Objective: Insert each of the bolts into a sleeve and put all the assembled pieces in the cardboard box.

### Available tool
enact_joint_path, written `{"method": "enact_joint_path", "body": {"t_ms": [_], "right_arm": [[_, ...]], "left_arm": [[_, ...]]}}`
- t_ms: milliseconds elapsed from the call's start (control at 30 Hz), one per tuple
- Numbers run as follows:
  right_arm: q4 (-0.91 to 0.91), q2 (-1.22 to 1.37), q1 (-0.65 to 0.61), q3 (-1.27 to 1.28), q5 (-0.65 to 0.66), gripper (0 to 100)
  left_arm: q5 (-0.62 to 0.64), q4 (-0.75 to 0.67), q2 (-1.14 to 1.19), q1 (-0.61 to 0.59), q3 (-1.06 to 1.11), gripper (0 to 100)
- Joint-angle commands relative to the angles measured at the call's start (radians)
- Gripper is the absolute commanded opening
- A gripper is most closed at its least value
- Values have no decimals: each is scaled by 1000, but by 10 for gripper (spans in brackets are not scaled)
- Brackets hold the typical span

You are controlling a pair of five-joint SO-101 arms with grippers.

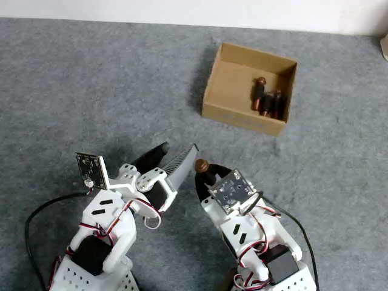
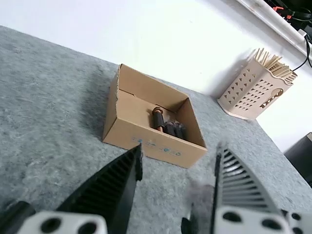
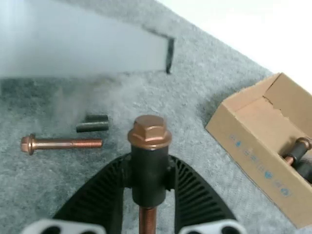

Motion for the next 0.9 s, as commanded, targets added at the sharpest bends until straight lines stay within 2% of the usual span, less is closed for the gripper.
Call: {"method": "enact_joint_path", "body": {"t_ms": [0, 167, 233, 367, 400, 433, 500, 633, 867], "right_arm": [[-27, -8, 25, -31, -3, 5], [-27, -8, 102, -31, -3, 5], [-27, -8, 127, -31, -5, 5], [-27, -8, 148, -24, -8, 5], [-31, -8, 148, -7, -8, 5], [-38, -8, 147, 8, -6, 5], [-74, -8, 145, 38, -6, 5], [-133, -7, 148, 85, -3, 5], [-133, -4, 143, 104, -29, 5]], "left_arm": [[-6, 2, -7, -18, -51, 238], [-9, -9, -7, -25, 1, 237], [-17, -84, -7, -31, 54, 223], [-121, -311, -4, -41, 170, 88], [-137, -324, -1, -42, 166, 40], [-147, -328, 7, -41, 166, 0], [-149, -328, 15, -38, 168, 24], [-149, -327, 16, -41, 168, 7], [-163, -295, 19, -42, 168, 7]]}}
